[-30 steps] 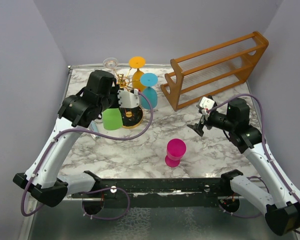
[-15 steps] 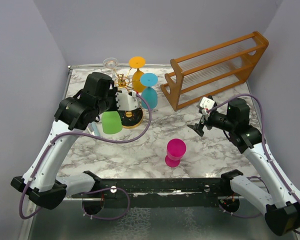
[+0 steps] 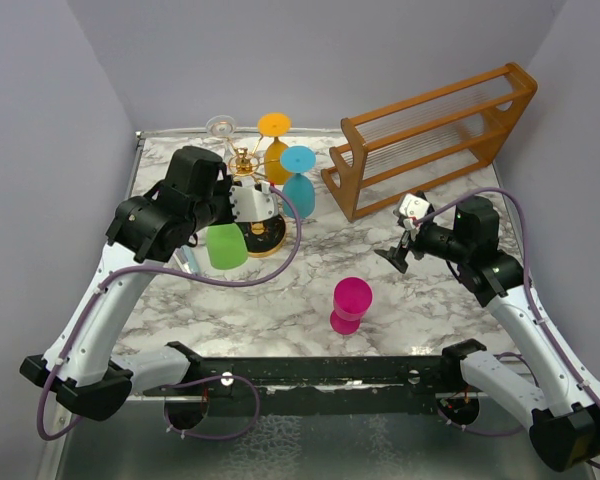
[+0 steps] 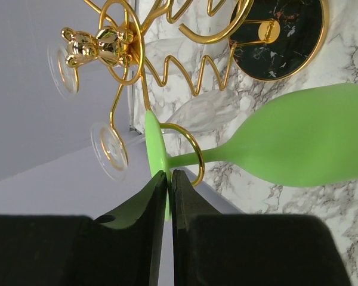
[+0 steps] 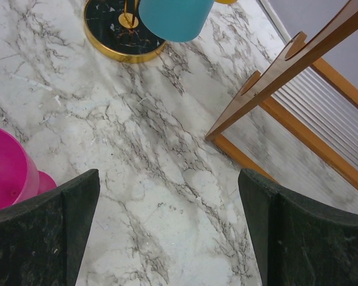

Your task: Place the wine glass upside down on the wine glass rack

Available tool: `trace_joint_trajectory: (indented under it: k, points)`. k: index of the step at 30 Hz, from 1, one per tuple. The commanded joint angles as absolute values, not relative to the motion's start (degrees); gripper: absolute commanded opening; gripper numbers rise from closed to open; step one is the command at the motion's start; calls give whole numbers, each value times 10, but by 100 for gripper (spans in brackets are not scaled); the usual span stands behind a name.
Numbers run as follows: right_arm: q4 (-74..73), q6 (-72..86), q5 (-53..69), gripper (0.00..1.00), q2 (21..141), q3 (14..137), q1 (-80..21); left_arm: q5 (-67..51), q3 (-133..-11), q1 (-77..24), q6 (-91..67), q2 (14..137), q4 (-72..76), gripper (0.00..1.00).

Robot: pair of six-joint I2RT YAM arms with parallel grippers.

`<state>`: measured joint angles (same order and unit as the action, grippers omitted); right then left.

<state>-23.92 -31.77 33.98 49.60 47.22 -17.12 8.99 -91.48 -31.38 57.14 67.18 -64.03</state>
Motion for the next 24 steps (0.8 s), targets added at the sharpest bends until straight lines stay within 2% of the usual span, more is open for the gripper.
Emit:
trace_joint_trajectory:
  k: [1, 9, 24]
  points:
    - [-225, -316, 354, 98, 496, 468, -167, 75, -913, -316, 548, 659, -646, 14]
    - [-224, -316, 351, 98, 499, 466, -165, 68, -913, -316, 538, 656, -651, 22]
    - [-232, -326, 355, 98, 502, 471, -164, 34, -923, -316, 527, 645, -679, 30]
